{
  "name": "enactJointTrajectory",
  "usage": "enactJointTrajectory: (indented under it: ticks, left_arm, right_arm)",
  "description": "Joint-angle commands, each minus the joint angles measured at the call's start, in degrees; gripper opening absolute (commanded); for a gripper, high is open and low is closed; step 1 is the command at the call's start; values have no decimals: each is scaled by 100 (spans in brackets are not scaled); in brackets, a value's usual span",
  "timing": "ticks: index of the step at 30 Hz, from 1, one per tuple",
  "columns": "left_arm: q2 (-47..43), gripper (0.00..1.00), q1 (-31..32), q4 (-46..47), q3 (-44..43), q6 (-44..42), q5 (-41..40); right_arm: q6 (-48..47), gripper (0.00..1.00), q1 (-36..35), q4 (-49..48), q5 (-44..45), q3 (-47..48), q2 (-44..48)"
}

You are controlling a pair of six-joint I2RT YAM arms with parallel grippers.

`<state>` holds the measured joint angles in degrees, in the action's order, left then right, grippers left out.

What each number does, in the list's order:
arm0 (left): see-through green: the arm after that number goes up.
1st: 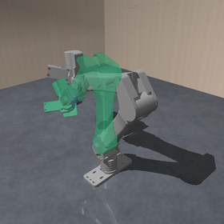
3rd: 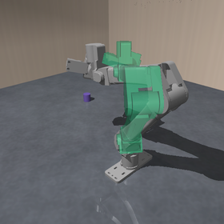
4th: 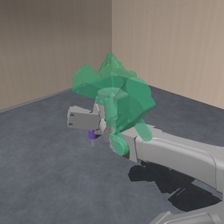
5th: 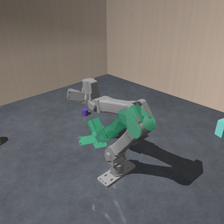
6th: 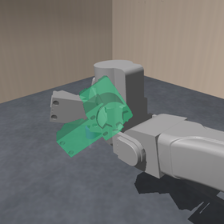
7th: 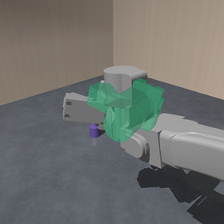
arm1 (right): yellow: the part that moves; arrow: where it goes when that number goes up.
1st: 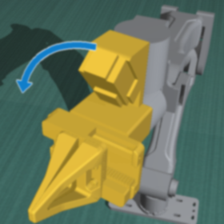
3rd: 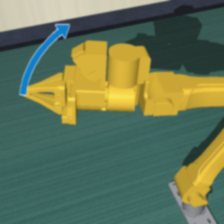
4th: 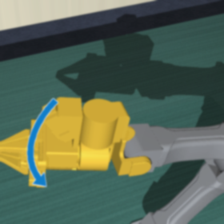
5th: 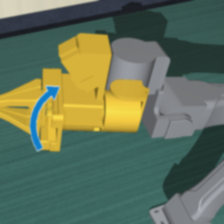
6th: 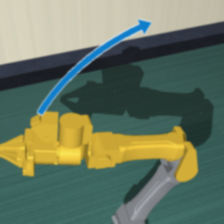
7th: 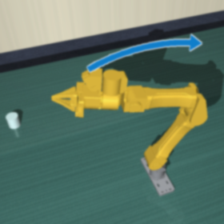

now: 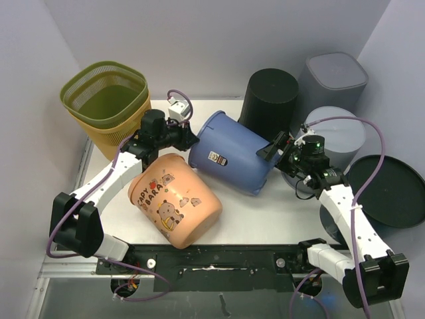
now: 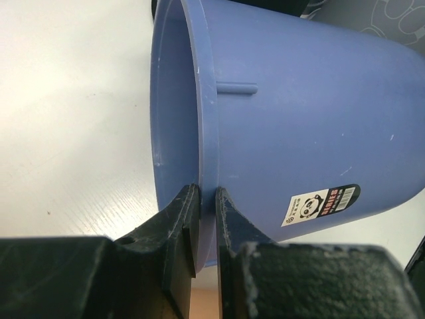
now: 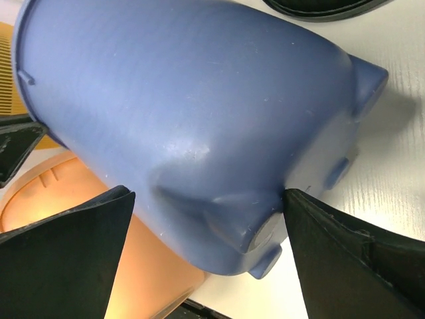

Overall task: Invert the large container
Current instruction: Turn the container upside down at the center of the board.

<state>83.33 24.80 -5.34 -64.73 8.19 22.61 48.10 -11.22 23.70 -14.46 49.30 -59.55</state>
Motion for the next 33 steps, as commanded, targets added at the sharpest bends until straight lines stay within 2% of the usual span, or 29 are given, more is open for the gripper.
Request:
enactJointTrajectory:
  ticks: [1, 16, 33]
  left_arm:
    - [105, 0, 52, -292, 118, -9, 60]
    - [339, 0, 148, 546, 303, 839, 591]
    - [469, 0, 330, 815, 522, 1070, 674]
  right_arm:
    - [-9, 98, -52, -461, -650, 703, 435]
    - [61, 98, -177, -92, -670, 1248, 686]
    - [-76, 98, -1061, -602, -91, 1973, -253]
